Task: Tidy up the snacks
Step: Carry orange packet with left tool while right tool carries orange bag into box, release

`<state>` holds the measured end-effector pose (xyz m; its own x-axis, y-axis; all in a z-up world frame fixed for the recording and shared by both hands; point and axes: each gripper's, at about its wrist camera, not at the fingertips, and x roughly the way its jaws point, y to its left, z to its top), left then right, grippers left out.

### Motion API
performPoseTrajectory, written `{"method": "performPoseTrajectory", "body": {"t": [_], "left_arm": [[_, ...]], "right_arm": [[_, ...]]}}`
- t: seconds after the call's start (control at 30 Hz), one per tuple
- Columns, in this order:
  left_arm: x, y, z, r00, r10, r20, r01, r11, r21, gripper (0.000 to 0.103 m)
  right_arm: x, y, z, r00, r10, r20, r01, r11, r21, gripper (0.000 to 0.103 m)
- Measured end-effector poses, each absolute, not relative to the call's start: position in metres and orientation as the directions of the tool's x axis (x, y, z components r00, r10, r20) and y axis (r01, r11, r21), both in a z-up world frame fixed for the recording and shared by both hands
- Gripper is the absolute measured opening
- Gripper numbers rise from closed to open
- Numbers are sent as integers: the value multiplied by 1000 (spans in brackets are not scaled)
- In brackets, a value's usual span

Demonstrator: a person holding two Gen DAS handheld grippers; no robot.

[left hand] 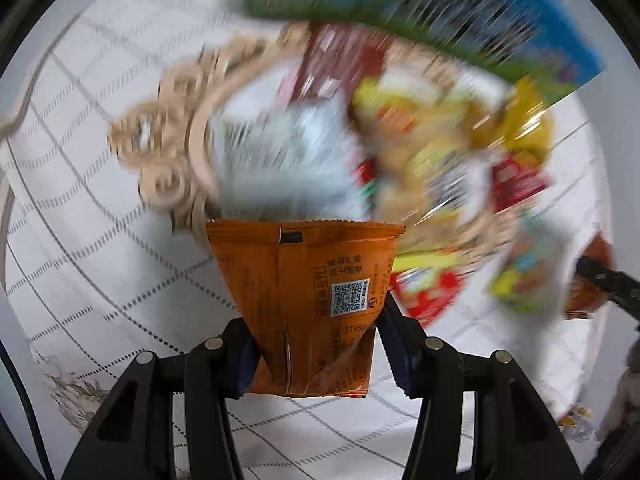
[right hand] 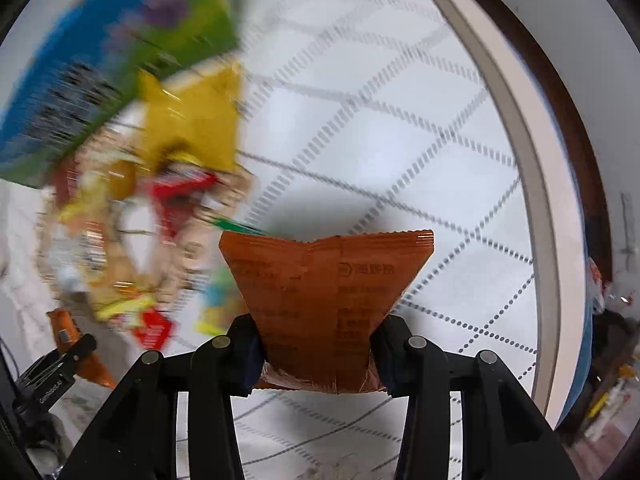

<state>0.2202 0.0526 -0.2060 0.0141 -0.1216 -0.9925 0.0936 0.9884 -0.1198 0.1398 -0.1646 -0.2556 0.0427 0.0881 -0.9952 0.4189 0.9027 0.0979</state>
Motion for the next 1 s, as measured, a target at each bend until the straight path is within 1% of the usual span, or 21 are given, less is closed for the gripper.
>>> {"method": "performPoseTrajectory", "body": {"t": [0.03, 0.2, 0.3, 0.43, 0.5, 0.6, 0.7, 0.9, 1.0], "left_arm": [[224, 49, -194, 30, -141, -990, 98, 986, -138, 50], [274, 17, -102, 136, -278, -951, 158, 954, -256, 50], [315, 24, -65, 173, -332, -927, 179, 936, -302, 50], [374, 36, -36, 231, -320, -919, 186, 941, -282, 51], [403, 41, -41, 223, -301, -927, 171, 949, -266, 51], [445, 41, -56, 169, -265, -949, 130, 961, -245, 51], [482, 45, -99, 70, -231, -971, 91, 970, -224, 51], [499, 46, -166, -87, -180, -980, 77, 979, -187, 51], [499, 46, -185, -120, -150, -981, 84, 983, -161, 51]], "right_arm": [[145, -161, -240, 79, 109, -991, 405, 905, 131, 47], [195, -126, -171, 217, 229, -949, 307, 907, 289, 47], [242, -99, -128, 297, 301, -906, 223, 901, 373, 47], [294, -70, -102, 359, 287, -888, 142, 924, 356, 47], [317, -66, -96, 366, 275, -889, 120, 933, 338, 47], [358, -59, -105, 335, 286, -898, 106, 936, 337, 47], [384, -50, -131, 290, 296, -910, 102, 936, 337, 47], [417, -34, -191, 183, 312, -932, 104, 937, 334, 47], [426, -28, -213, 145, 310, -939, 95, 941, 326, 47]]}}
